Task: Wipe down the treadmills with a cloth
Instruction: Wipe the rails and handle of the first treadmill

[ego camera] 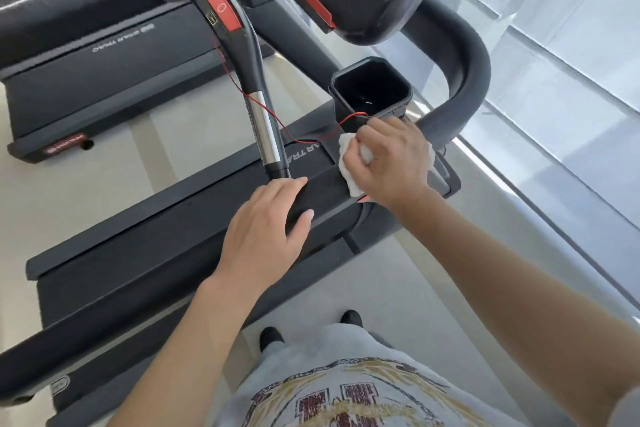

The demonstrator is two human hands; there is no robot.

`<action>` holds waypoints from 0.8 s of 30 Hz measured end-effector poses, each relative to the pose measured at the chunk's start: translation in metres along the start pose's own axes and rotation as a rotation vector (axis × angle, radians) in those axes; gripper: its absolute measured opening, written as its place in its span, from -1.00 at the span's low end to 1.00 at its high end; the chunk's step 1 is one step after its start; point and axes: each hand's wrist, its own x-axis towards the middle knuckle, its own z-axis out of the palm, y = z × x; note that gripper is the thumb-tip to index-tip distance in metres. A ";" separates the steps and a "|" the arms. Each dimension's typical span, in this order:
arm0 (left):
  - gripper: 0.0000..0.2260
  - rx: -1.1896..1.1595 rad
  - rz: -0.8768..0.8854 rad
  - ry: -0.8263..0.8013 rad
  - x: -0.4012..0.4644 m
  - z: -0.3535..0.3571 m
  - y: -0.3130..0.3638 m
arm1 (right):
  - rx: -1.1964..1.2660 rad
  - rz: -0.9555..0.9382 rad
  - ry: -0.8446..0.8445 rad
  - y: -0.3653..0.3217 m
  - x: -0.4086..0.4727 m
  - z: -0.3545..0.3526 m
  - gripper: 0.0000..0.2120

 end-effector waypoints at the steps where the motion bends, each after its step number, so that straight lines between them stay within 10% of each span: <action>1: -0.59 -0.005 0.001 -0.011 -0.002 -0.003 -0.001 | 0.040 -0.009 -0.020 -0.015 -0.007 0.001 -0.70; 12: -0.53 0.009 -0.055 -0.045 -0.024 -0.019 -0.032 | 0.092 -0.403 -0.120 -0.045 -0.025 0.016 -0.66; 24: -0.51 -0.076 0.311 -0.183 0.020 -0.017 -0.027 | -0.106 0.467 0.138 -0.016 -0.019 0.003 -0.79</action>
